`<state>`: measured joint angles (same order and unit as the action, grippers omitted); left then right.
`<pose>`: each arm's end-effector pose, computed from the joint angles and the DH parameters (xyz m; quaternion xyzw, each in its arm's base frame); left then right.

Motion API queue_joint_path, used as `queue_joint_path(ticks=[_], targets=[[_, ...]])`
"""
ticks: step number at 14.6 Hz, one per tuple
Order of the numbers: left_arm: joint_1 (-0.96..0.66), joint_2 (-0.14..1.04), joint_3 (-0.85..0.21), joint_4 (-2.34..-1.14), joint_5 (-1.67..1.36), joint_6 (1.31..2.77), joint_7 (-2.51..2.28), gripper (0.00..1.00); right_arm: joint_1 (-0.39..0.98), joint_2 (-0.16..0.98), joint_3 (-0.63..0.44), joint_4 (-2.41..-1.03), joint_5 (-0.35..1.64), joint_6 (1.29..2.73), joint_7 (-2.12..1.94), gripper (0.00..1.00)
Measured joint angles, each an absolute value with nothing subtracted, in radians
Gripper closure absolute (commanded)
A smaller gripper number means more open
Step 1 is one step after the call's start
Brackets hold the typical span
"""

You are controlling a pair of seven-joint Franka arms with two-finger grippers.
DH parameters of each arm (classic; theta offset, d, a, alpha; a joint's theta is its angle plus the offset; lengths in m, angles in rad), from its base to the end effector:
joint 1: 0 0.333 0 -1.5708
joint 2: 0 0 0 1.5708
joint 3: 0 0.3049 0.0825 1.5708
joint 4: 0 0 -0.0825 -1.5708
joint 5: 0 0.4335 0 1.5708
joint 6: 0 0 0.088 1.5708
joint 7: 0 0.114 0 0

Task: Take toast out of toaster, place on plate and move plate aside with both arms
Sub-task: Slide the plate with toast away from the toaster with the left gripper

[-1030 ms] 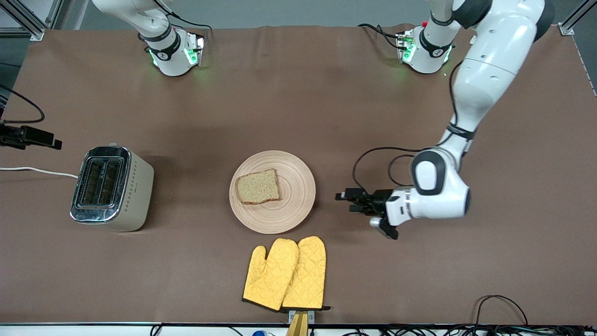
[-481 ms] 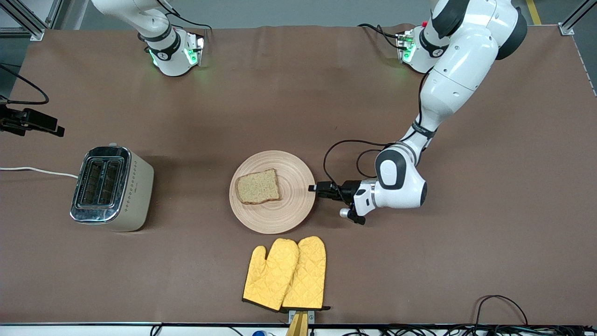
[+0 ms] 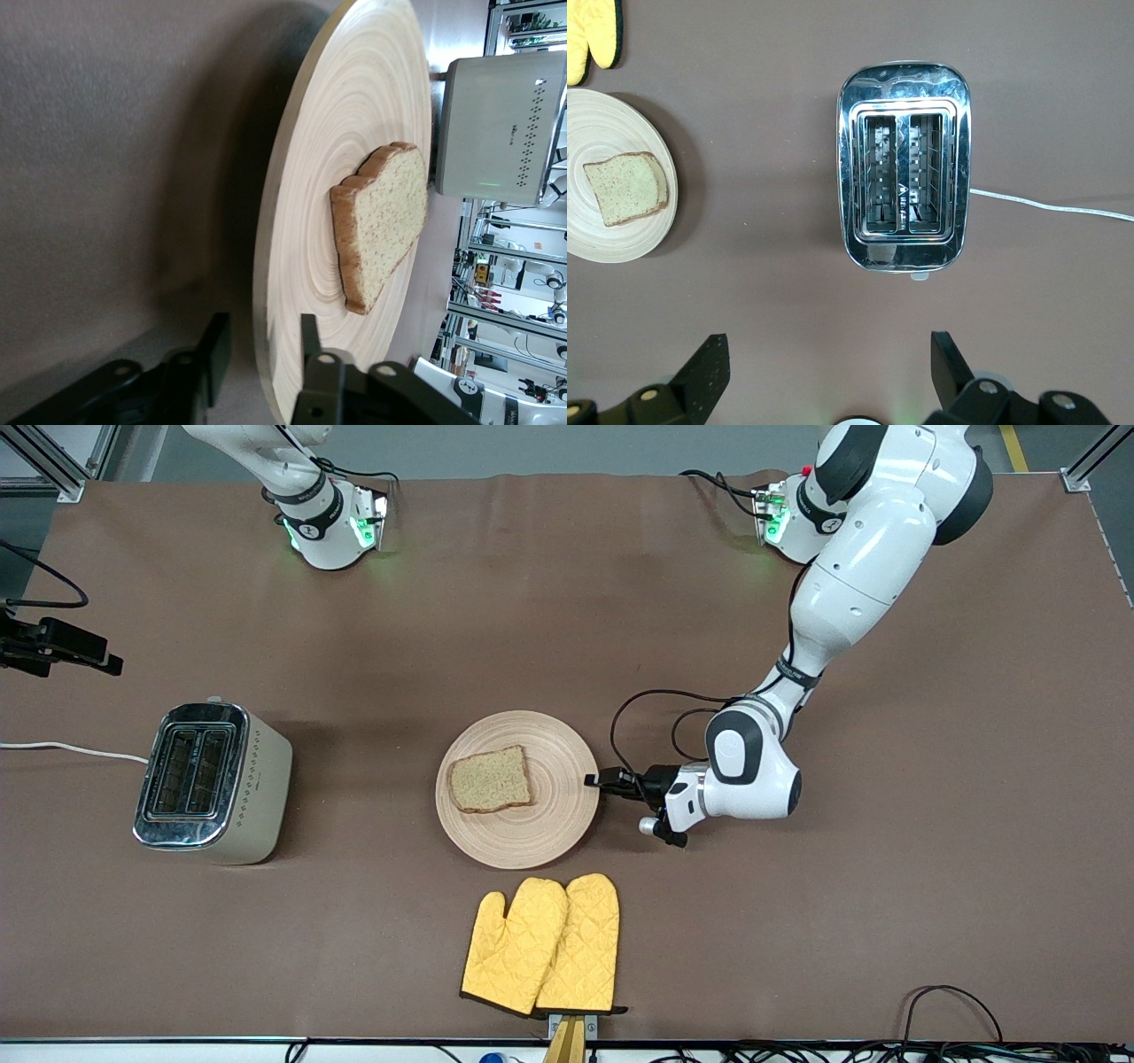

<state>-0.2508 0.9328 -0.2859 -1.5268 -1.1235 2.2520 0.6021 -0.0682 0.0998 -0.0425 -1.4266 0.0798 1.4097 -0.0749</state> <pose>0.6135 -0.3768 0.0740 0.8688 -0.0749 -0.0787 0.4830 0.6134 -0.0567 0.6068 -0.9975 0.0138 0.0545 0.0428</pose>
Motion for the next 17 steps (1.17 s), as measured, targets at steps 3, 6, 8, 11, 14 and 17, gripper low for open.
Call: queue_joint_path(ticks=[3, 6, 8, 11, 14, 17], targets=[[-0.255, 0.944, -0.288, -1.519, -1.130, 2.250, 0.602, 0.93, -0.068, 0.098, -0.037, -1.427, 0.078, 1.411, -0.075, 0.00], [-0.255, 0.945, -0.290, -1.511, -1.145, 2.241, 0.597, 0.93, -0.069, 0.098, -0.037, -1.427, 0.075, 1.412, -0.075, 0.00], [-0.255, 0.945, -0.290, -1.510, -1.145, 2.241, 0.596, 0.99, -0.069, 0.098, -0.037, -1.427, 0.074, 1.412, -0.075, 0.00], [-0.255, 0.945, -0.290, -1.500, -1.144, 2.238, 0.599, 1.00, -0.069, 0.098, -0.037, -1.429, 0.074, 1.432, -0.073, 0.00], [-0.243, 0.939, -0.283, -1.479, -1.143, 2.185, 0.593, 1.00, -0.074, 0.098, -0.037, -1.435, 0.073, 1.436, -0.071, 0.00], [-0.196, 0.892, -0.280, -1.466, -1.139, 2.112, 0.546, 1.00, -0.074, 0.098, -0.035, -1.436, 0.073, 1.436, -0.071, 0.00]])
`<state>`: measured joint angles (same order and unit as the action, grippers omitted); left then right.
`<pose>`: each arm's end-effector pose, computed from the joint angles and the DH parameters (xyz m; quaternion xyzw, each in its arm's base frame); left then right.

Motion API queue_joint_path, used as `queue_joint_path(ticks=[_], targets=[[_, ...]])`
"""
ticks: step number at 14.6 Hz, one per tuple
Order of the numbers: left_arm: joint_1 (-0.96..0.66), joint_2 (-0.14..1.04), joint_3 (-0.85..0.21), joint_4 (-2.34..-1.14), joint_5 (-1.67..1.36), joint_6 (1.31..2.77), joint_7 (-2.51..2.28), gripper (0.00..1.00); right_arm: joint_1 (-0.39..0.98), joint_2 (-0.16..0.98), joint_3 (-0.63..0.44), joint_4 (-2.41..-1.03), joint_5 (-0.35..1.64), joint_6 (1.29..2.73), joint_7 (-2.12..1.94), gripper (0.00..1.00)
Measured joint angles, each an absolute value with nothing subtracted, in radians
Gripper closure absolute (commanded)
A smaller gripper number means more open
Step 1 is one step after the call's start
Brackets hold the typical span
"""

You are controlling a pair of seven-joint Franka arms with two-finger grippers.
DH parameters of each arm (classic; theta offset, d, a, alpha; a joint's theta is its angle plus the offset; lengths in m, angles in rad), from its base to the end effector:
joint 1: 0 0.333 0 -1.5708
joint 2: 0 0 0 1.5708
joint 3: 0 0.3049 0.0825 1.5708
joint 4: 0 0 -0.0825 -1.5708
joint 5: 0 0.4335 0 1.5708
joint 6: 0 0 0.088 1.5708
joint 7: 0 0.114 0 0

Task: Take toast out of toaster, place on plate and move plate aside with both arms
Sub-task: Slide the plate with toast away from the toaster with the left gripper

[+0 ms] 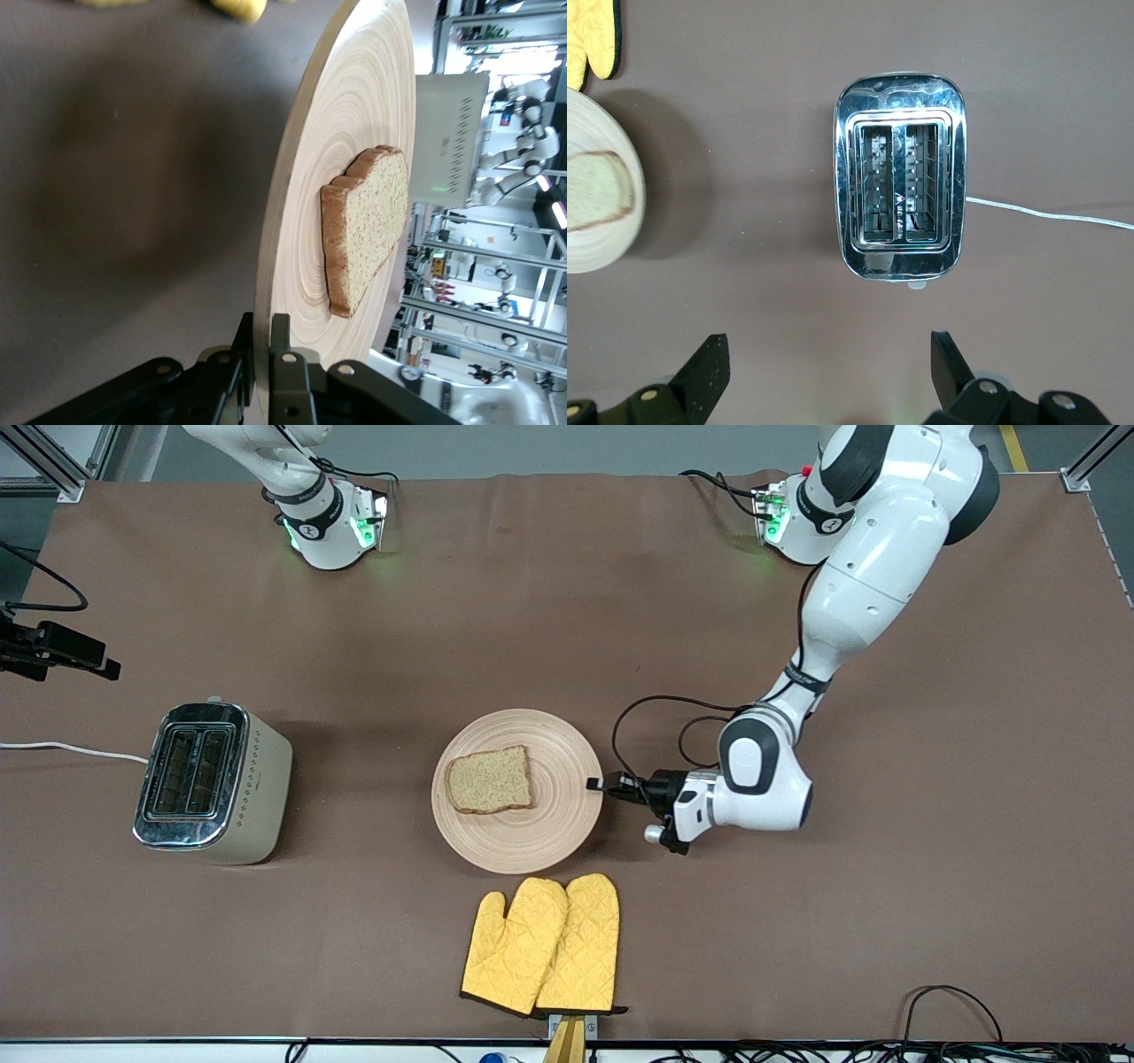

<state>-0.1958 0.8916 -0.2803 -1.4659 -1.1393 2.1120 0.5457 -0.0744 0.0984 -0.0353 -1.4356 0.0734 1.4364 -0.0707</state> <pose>0.6519 -0.3566 0.1309 0.8441 -0.0657 -0.0854 0.5253 0.6161 -0.0576 0.6050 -0.9981 0.0163 0.0454 0.0391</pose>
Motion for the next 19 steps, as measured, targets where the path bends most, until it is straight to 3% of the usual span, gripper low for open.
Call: queue_joint_path(ticks=[5, 10, 19], targets=[[-0.044, 0.773, -0.269, -1.464, -0.973, 1.956, 0.455, 1.00, -0.074, 0.098, -0.033, -1.436, 0.073, 1.438, -0.070, 0.00], [0.283, 0.695, -0.266, -1.465, -0.813, 1.687, 0.453, 0.99, -0.074, 0.098, -0.030, -1.436, 0.073, 1.437, -0.070, 0.00], [0.502, 0.779, -0.255, -1.478, -0.696, 1.663, 0.535, 0.96, -0.023, 0.094, -0.010, -1.435, -0.027, 1.425, 0.009, 0.00]])
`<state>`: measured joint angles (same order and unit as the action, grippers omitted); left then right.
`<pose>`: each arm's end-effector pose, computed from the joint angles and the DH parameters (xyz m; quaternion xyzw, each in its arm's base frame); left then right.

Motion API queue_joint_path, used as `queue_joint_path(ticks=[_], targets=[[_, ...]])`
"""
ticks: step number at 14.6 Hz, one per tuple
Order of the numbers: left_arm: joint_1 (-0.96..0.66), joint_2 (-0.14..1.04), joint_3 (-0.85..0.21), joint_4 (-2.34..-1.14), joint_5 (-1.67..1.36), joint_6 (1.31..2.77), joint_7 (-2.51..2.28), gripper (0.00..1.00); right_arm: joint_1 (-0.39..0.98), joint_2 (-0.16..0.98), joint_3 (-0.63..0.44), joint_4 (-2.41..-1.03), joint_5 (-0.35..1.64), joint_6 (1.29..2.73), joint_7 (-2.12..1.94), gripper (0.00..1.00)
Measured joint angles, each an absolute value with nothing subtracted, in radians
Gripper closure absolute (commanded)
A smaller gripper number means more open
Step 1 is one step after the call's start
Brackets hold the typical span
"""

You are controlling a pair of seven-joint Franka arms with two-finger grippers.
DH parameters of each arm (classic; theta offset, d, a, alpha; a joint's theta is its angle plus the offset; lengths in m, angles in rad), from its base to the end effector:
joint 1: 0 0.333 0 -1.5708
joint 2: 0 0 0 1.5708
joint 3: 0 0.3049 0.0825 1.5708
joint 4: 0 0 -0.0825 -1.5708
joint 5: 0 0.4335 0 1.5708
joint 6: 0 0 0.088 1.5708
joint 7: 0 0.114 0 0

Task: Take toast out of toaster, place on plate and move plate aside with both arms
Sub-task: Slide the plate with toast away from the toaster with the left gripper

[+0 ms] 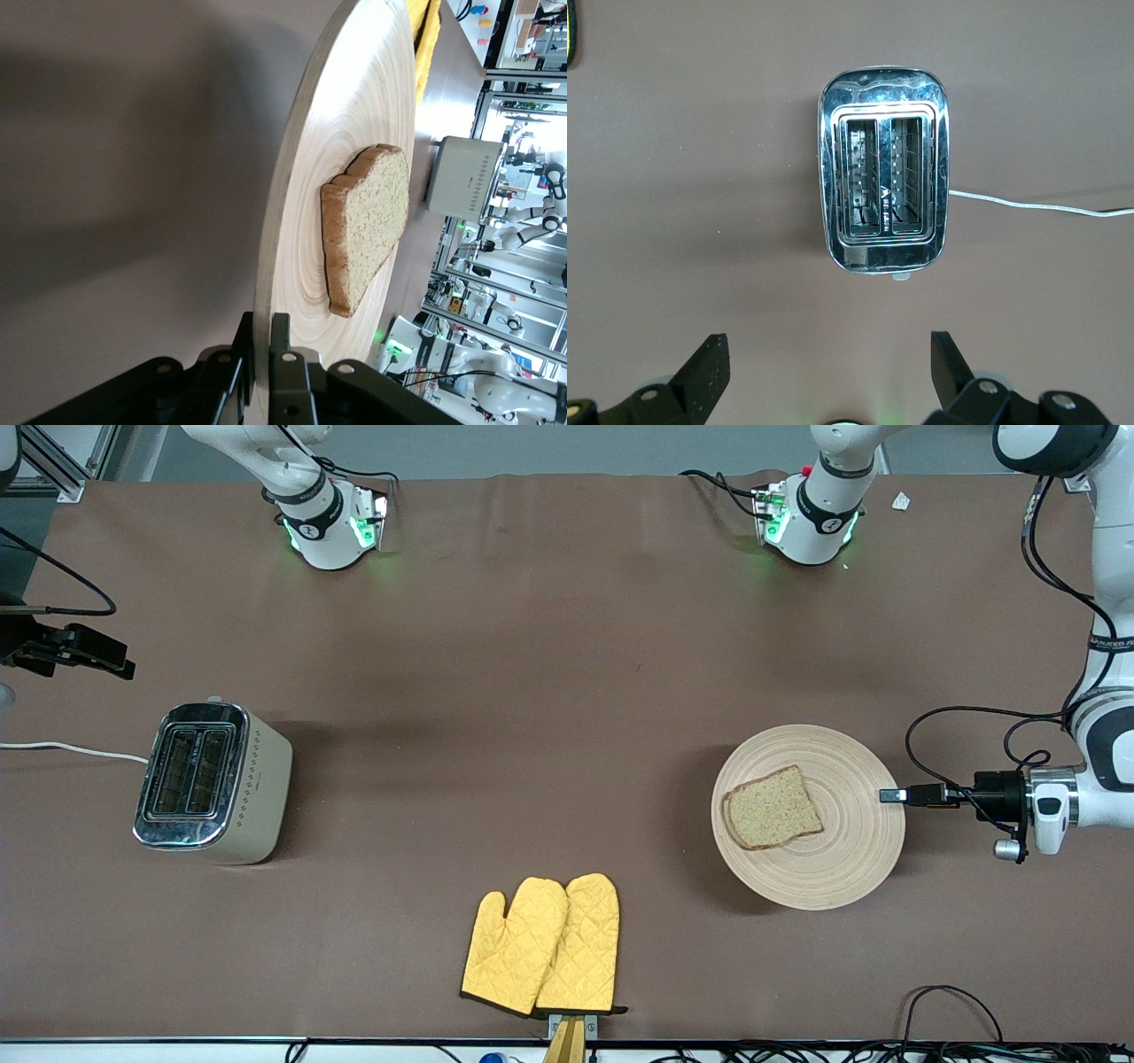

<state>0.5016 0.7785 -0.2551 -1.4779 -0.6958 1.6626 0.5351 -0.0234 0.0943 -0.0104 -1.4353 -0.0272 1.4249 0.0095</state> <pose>0.6835 0.1242 0.1827 0.8754 0.0075 -0.0893 0.4750 0.6157 -0.0239 0.6065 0.9983 -0.0229 -0.0525 0.0134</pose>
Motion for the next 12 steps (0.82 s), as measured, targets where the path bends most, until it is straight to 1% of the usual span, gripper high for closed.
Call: queue_joint_path(ticks=[6, 8, 9, 10, 11, 12], targets=[[0.508, 0.856, -0.211, -1.449, -0.662, 1.720, 0.710, 0.94, -0.024, 0.094, -0.011, -1.435, -0.027, 1.424, 0.011, 0.00], [0.509, 0.890, -0.193, -1.416, -0.658, 1.731, 0.750, 0.87, -0.024, 0.094, -0.011, -1.435, -0.027, 1.423, 0.011, 0.00], [0.512, 0.906, -0.188, -1.398, -0.658, 1.726, 0.766, 0.77, -0.024, 0.094, -0.011, -1.435, -0.027, 1.423, 0.011, 0.00], [0.514, 0.915, -0.188, -1.383, -0.652, 1.726, 0.775, 0.61, -0.025, 0.094, -0.011, -1.435, -0.027, 1.423, 0.011, 0.00], [0.514, 0.920, -0.187, -1.373, -0.629, 1.746, 0.782, 0.21, -0.025, 0.094, -0.012, -1.435, -0.027, 1.423, 0.011, 0.00], [0.513, 0.921, -0.187, -1.364, -0.605, 1.762, 0.787, 0.00, -0.025, 0.094, -0.012, -1.435, -0.027, 1.423, 0.011, 0.00]])
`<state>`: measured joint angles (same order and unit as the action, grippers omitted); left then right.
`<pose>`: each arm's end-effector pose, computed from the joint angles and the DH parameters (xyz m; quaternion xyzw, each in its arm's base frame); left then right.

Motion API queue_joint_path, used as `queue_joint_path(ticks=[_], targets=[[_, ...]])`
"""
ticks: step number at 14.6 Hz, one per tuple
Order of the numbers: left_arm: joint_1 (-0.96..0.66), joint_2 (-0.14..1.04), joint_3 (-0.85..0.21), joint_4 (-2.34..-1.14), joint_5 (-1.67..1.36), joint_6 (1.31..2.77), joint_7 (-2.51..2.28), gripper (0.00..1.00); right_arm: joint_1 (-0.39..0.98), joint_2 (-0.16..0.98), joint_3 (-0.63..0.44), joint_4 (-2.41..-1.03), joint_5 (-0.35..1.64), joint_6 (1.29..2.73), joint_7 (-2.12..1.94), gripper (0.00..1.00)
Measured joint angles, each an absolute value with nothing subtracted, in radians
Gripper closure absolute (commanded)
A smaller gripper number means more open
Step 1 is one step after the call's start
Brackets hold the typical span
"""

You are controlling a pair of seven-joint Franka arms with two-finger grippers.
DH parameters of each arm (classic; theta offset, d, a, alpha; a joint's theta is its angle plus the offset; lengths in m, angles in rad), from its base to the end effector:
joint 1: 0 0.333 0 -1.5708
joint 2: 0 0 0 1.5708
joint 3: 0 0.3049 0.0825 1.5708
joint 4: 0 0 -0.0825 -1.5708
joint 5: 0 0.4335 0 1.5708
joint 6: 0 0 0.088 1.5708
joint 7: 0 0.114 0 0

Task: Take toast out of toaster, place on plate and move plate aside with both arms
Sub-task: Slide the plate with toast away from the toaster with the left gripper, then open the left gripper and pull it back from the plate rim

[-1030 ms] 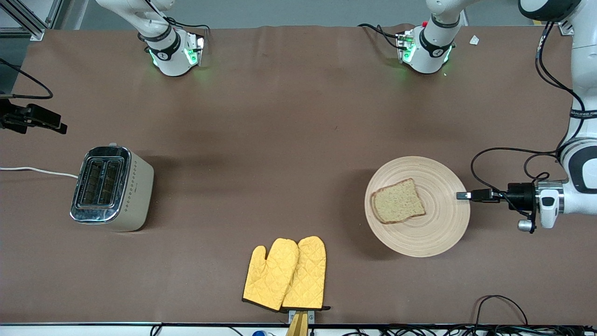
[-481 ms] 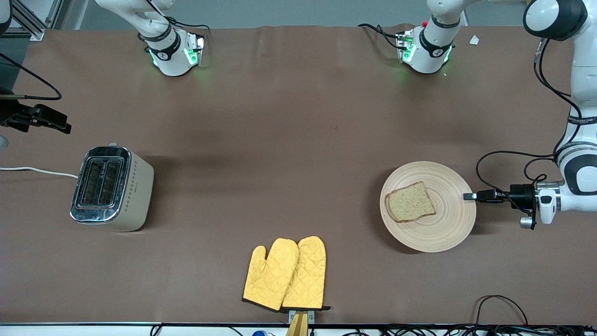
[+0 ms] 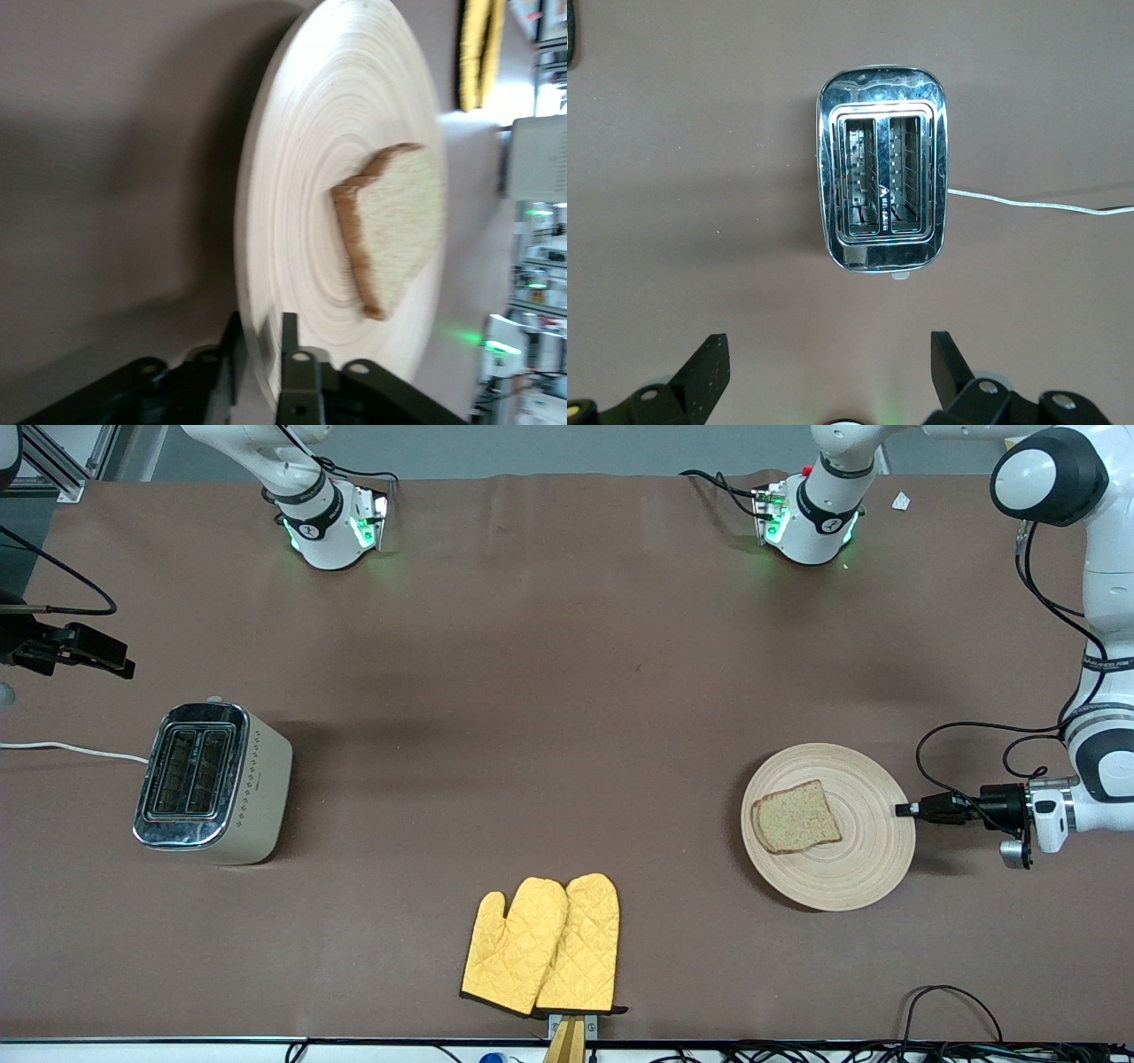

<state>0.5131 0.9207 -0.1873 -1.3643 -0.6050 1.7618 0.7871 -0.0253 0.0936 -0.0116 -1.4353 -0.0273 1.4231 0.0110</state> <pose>0.6849 0.1941 0.1169 0.9051 -0.0651 -0.0209 0.4197 0.6152 -0.0258 0.6068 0.9982 -0.0252 -0.0530 0.0134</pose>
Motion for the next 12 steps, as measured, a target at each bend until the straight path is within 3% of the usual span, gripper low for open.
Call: queue_joint_path(ticks=[6, 12], targets=[[0.510, 0.878, -0.204, -1.305, -0.465, 1.759, 0.788, 0.00, -0.026, 0.094, -0.012, -1.435, -0.027, 1.423, 0.011, 0.00], [0.452, 0.607, -0.244, -1.290, -0.279, 1.679, 0.559, 0.00, -0.026, 0.094, -0.012, -1.436, -0.027, 1.422, 0.011, 0.00]])
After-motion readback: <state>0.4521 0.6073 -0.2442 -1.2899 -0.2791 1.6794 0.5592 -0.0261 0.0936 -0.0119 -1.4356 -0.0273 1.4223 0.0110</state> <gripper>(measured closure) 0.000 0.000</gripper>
